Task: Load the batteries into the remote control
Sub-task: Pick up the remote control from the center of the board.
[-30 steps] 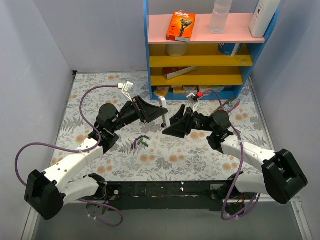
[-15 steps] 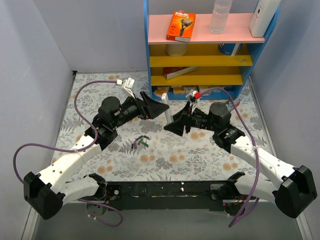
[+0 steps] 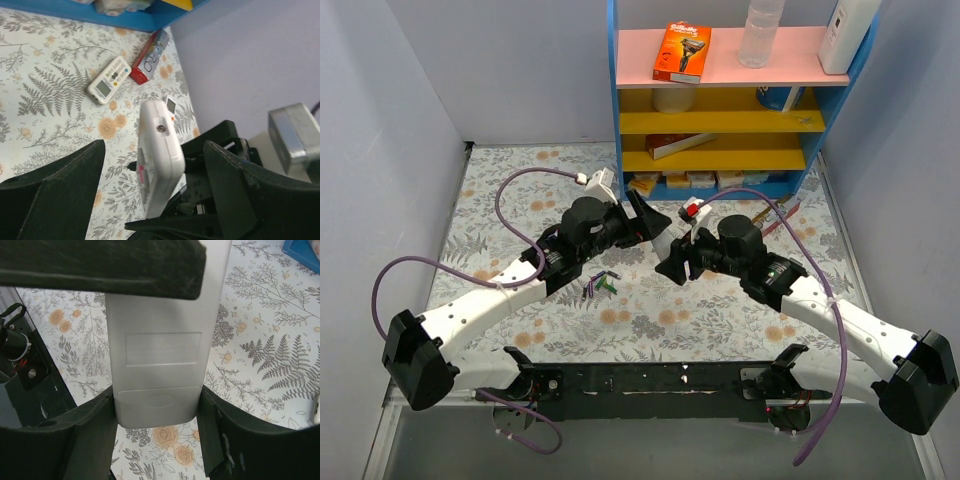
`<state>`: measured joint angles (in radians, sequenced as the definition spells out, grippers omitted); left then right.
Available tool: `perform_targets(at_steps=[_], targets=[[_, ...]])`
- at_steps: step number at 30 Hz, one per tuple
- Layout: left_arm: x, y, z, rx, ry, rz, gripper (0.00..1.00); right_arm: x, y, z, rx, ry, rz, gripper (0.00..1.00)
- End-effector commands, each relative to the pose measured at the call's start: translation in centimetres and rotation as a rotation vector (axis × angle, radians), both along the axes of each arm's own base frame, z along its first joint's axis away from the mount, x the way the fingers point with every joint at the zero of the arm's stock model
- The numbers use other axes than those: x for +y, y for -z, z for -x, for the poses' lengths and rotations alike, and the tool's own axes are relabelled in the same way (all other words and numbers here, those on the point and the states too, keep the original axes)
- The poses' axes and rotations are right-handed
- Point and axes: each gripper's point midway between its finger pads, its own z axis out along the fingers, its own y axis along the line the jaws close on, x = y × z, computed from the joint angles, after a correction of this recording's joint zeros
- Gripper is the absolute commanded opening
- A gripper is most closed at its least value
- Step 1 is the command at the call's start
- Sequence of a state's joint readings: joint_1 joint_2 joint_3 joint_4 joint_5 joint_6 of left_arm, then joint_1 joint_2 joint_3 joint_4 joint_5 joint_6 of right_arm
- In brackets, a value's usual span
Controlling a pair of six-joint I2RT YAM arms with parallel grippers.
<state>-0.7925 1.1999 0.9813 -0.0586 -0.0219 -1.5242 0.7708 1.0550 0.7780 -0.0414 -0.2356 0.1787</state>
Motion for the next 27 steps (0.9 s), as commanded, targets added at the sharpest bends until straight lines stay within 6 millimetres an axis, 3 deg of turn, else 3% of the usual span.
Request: perform_targets(at_steps=[1,4,7,16,23,25,26,27], targets=[[0.3,0.2,-0.5,0.032,-0.084,0.004,0.77,-0.2,-3.0,-0.8,-0.092,0.046,-0.017,0.01],[0.1,1.1,-0.7,0.049,-0.092,-0.007,0.7,-0.2,-2.7,-0.9,-0.09,0.054,-0.005,0.01],[0.1,1.1,-0.8,0.038,-0.099,0.0,0.58,-0.1,-2.6,-0.8,-0.089,0.054,0.0,0.01],[-0.4,3.6,-0.2,0.085,-0.062,-0.017,0.44,0.1,-1.7,-0.8,-0.065,0.061,0.018,0.01],[-0.3,3.8,-0.6,0.072,-0.077,-0.028,0.15,0.3,-1.0,-0.7,-0.036,0.073,-0.002,0.01],[0.1,4.0,-0.8,0.059,-0.094,-0.034,0.0,0.4,-1.1,-0.5,-0.003,0.086,-0.031,0.23],[0.4,3.8,-1.2,0.046,-0.122,-0.031,0.0,0.3,-1.1,-0.6,0.006,0.104,-0.042,0.32],[0.8,3.2,-1.2,0.023,-0.136,-0.012,0.0,0.3,-1.1,-0.5,0.025,0.114,-0.053,0.51]])
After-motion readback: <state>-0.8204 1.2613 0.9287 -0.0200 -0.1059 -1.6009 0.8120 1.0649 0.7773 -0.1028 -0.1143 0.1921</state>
